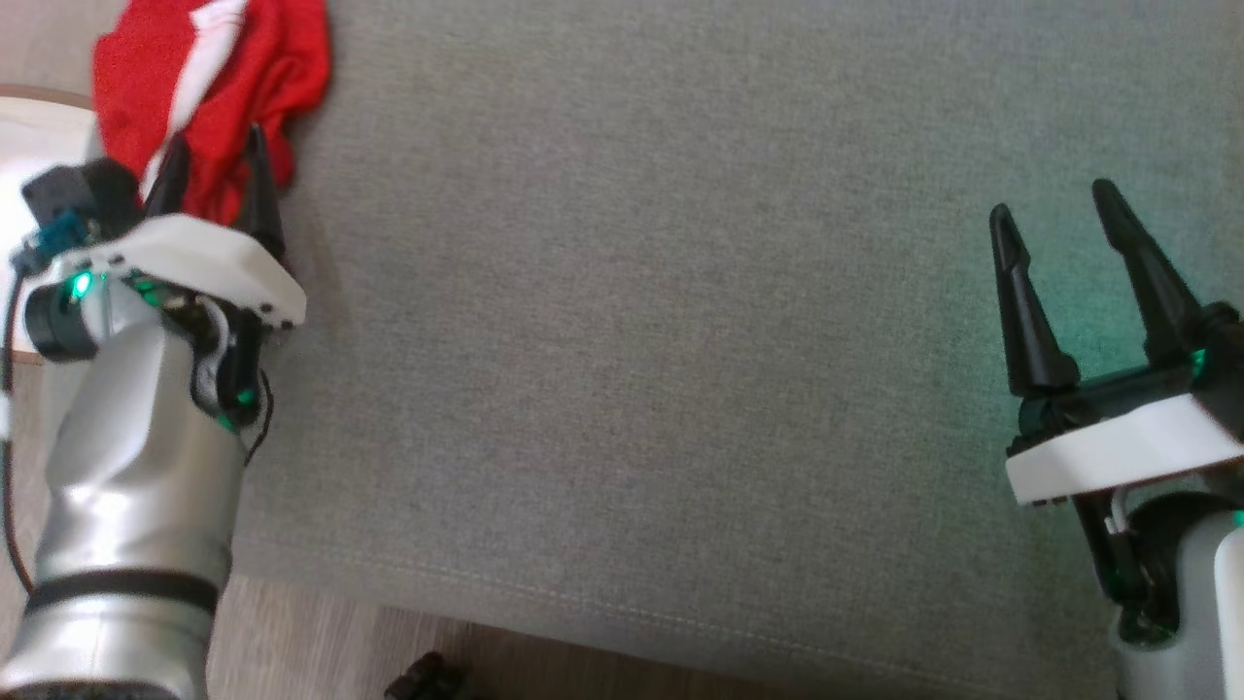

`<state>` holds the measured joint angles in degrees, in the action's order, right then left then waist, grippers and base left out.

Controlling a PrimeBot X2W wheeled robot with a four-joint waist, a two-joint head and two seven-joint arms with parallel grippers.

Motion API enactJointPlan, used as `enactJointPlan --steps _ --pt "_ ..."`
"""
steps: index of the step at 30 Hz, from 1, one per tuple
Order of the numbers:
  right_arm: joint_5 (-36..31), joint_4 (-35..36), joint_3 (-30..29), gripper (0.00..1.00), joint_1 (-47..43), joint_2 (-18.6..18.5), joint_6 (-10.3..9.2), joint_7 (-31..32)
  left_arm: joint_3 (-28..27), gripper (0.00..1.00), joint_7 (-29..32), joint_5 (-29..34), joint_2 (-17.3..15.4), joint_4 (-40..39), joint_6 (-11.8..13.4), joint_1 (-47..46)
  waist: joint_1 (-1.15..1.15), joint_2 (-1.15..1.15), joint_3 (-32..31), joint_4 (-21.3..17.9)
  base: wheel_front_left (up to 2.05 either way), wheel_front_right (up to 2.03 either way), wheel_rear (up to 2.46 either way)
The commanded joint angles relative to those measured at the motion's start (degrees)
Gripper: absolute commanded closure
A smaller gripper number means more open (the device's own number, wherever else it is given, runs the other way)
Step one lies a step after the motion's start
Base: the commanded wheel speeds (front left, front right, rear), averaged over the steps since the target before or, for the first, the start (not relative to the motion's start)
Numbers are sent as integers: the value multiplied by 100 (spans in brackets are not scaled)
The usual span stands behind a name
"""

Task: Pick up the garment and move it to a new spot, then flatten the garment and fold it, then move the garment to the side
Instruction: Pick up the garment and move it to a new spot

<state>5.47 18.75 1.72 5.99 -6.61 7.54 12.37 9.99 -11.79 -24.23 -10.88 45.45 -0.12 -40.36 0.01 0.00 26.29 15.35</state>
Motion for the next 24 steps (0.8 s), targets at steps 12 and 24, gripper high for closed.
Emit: enactJointPlan --steps 12,24 --pt "-24 153 197 0 321 -128 -5 23 -29 100 532 -77 -426 1971 -410 -1305 -1 0 284 -68 0 0 0" --pt "50 -94 136 0 221 8 -5 -255 -145 100 -314 43 -668 1398 -366 -1255 -1 0 -387 -112 0 0 0"
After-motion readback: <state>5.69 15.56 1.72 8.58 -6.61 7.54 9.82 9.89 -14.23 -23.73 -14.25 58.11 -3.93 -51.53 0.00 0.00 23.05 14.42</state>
